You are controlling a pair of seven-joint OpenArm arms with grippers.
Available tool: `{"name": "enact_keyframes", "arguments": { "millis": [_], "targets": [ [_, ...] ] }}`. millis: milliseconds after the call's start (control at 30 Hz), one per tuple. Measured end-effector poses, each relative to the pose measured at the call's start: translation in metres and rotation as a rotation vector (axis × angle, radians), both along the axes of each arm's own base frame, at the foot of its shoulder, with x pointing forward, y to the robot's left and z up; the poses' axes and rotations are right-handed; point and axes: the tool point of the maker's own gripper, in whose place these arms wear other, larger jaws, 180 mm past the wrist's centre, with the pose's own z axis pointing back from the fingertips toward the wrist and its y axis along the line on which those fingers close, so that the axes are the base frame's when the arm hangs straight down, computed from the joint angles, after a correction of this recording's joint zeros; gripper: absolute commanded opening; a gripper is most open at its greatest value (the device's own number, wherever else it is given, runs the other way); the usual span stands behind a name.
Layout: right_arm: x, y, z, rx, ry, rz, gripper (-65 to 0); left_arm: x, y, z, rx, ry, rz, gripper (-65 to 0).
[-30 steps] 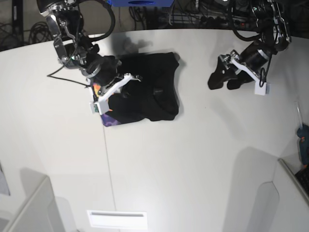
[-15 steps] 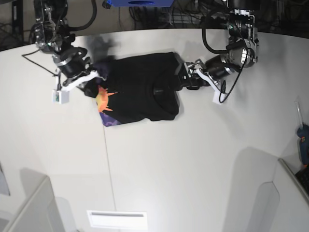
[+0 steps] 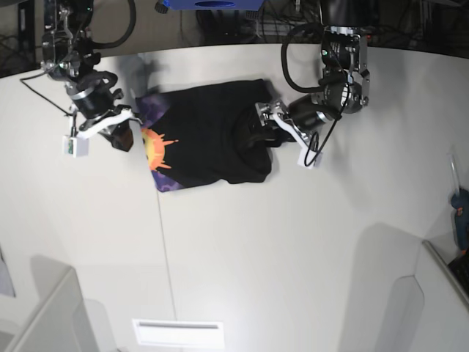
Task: Fold the T-shirt properly
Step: 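Grasp the bundle edges with both grippers and flip it over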
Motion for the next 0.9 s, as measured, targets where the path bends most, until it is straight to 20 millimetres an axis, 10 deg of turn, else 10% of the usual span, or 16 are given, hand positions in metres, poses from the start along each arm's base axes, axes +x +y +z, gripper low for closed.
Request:
{"name": "enact_keyframes", "arguments": {
  "millis": [233,633,900],
  "targets": [
    [0.0,0.0,0.0,0.0,0.0,0.0,-65.0,0.0,-0.006,-0.003,-0.01,-0.004,-0.011,-5.6],
    [0.001,0.001,0.001,0.002,-0.002,0.001,-65.0,-0.003,-0.015,-0.017,0.029,0.11,-0.017,-65.0],
    [0.001,0.0,0.001,0.002,-0.001,0.0,-65.0,-0.003,-0.008,-0.02,0.13,0.09,-0.14,-65.0]
  ]
}}
